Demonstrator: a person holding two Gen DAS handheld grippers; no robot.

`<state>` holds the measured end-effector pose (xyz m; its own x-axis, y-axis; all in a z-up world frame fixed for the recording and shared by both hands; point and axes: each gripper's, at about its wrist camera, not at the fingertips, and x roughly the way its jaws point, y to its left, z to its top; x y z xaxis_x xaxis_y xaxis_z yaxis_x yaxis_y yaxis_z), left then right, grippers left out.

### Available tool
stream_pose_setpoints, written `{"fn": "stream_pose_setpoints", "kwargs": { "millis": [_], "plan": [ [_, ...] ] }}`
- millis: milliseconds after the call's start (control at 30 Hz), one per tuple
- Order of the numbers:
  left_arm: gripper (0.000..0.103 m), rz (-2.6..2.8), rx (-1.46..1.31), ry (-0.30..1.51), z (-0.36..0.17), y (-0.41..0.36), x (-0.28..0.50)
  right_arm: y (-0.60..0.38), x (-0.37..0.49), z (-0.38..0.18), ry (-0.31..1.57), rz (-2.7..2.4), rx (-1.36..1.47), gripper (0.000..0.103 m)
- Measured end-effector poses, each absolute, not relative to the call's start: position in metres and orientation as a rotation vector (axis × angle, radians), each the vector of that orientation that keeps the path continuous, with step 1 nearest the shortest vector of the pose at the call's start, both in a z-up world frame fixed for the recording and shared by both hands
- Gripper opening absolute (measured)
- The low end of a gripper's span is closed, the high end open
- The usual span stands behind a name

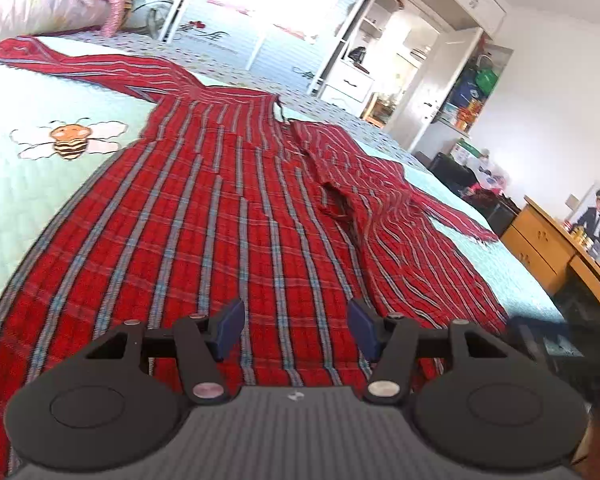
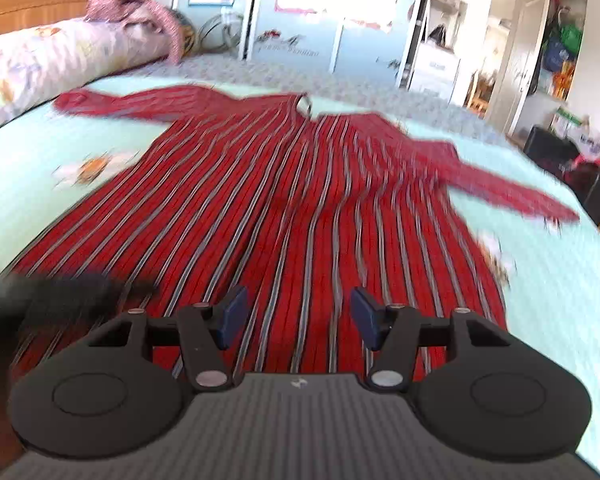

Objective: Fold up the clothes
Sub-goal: 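Open the right gripper and lift it away from the collar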

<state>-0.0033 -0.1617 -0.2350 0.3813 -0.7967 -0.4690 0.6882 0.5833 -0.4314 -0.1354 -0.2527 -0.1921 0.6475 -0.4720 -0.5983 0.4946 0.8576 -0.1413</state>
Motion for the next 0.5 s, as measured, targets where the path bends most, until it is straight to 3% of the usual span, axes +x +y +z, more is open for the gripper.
{"fn": "stream_pose_setpoints", "kwargs": {
  "millis": [267, 333, 400, 500],
  "plan": [
    [0.06, -0.958, -0.107, 0.585, -0.213, -0.139, -0.039, -0.208, -0.136, -0.227, 0.691, -0.547, 0.004, 0.057],
    [0.06, -0.968, -0.085, 0.577, -0.208, -0.134, -0.05, -0.214, -0.127, -0.237, 0.713, -0.58, 0.01, 0.047],
    [0.06, -0.98, -0.066, 0.575, -0.203, -0.13, -0.058, -0.222, -0.123, -0.247, 0.744, -0.599, 0.043, 0.01],
    [0.06, -1.005, -0.032, 0.576, -0.193, -0.129, -0.063, -0.223, -0.125, -0.244, 0.74, -0.589, 0.086, 0.0]
  ]
}}
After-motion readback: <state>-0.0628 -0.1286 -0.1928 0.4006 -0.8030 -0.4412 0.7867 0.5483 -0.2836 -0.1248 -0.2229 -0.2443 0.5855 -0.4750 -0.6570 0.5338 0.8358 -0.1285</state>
